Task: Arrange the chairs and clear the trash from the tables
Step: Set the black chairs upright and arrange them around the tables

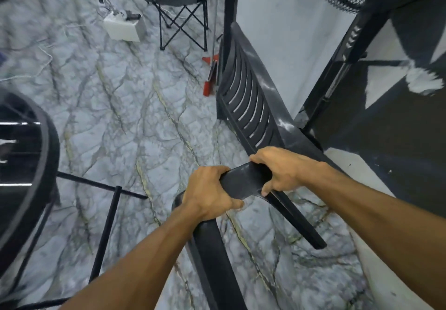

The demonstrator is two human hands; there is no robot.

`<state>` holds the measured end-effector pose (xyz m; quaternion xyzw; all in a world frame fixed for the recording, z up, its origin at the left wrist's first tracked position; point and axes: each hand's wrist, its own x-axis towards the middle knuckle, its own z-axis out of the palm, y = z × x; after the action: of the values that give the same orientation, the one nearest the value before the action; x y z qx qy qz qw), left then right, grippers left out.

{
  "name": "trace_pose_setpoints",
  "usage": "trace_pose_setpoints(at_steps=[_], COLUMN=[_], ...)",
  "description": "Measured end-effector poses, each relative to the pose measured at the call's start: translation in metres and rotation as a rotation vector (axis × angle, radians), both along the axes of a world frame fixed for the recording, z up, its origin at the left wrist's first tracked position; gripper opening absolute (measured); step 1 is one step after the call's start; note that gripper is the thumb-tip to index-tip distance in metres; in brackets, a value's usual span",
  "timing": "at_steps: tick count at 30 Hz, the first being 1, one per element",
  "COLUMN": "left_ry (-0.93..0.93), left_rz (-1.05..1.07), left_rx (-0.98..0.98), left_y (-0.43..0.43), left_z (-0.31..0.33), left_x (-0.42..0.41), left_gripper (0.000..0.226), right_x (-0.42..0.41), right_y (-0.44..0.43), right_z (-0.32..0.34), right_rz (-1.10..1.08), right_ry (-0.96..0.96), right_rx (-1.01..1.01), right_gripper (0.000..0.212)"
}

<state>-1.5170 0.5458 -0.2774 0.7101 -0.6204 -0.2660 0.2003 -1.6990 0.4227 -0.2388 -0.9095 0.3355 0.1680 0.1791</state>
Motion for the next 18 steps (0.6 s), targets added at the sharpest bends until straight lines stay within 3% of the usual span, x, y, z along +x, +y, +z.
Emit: trace_pose_setpoints(at_steps=[5,8,13,16,18], left_ry=[-0.184,-0.256,-0.384,-0.401,-0.341], left_rz=[-0.098,-0.199,-0.073,-0.081,-0.056], left_rx=[-0.261,-0.447,-0.358,-0.305,-0.241], left_y=[0.058,0.121,0.197,0.203,0.209], left_z=[0.037,-0.001,-0.086,-0.079,-0.066], left_x=[0.009,0.007,-0.006,-0.001,-0.010], left_gripper=[0.060,0.069,0.085,0.085,0.082], right_x=[-0.017,-0.028,-0.007,0.009,0.005], right_y=[0.077,0.147,0.223,0.244,0.245], right_z=[0.022,-0.022,-0.095,-0.091,-0.081], right_rz=[-0.027,-0.066,-0.077,-0.148,-0.164], right_ry=[-0.168,-0.308,-0.315,-0.249,-0.194], right_rx=[-0.207,-0.324,-0.276,-0.304,-0.278], right_gripper=[0.081,0.085,0.081,0.083,0.074])
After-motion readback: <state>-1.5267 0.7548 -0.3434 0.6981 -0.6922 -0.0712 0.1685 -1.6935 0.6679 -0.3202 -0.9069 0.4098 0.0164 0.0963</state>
